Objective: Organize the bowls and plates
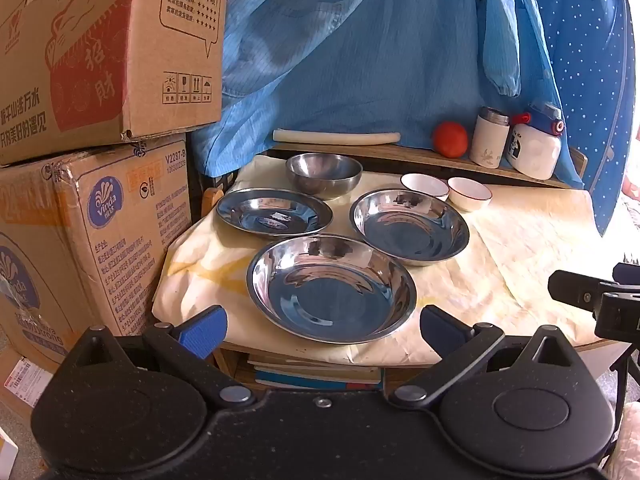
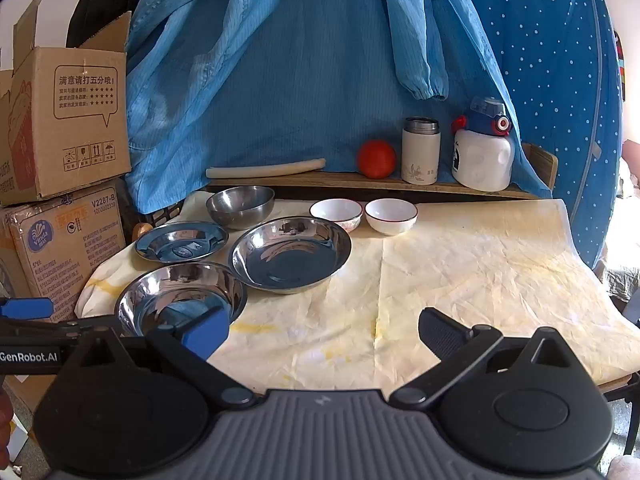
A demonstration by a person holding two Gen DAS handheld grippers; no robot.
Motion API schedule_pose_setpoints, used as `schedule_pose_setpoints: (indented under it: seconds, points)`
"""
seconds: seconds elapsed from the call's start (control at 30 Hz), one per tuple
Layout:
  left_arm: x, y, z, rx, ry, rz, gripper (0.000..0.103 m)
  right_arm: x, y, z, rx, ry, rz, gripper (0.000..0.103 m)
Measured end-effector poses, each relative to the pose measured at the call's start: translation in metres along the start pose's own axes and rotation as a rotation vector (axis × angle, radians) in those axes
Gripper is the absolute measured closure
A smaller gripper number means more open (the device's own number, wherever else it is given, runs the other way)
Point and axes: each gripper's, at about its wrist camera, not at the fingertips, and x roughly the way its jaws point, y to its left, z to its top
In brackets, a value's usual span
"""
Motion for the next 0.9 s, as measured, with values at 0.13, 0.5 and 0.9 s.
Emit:
schedule_pose_setpoints:
  seconds: [0.13, 0.5, 0.9]
  points:
    - [0.0001, 0.0001, 0.0, 0.001, -0.001, 0.002, 0.001, -0.0006, -0.0003, -0.0004, 0.001, -0.001, 0.001, 0.0]
    - [0.0, -0.0001, -0.0001, 0.003, -0.003, 0.004, 0.001, -0.0016, -0.0011, -0.0008, 0.004, -0.003, 0.003, 0.0]
    - [0.0, -0.001, 0.0002, 0.003, 0.0, 0.003, 0.001, -0.0014, -0.0006, -0.0003, 0.003, -0.002, 0.004, 0.0]
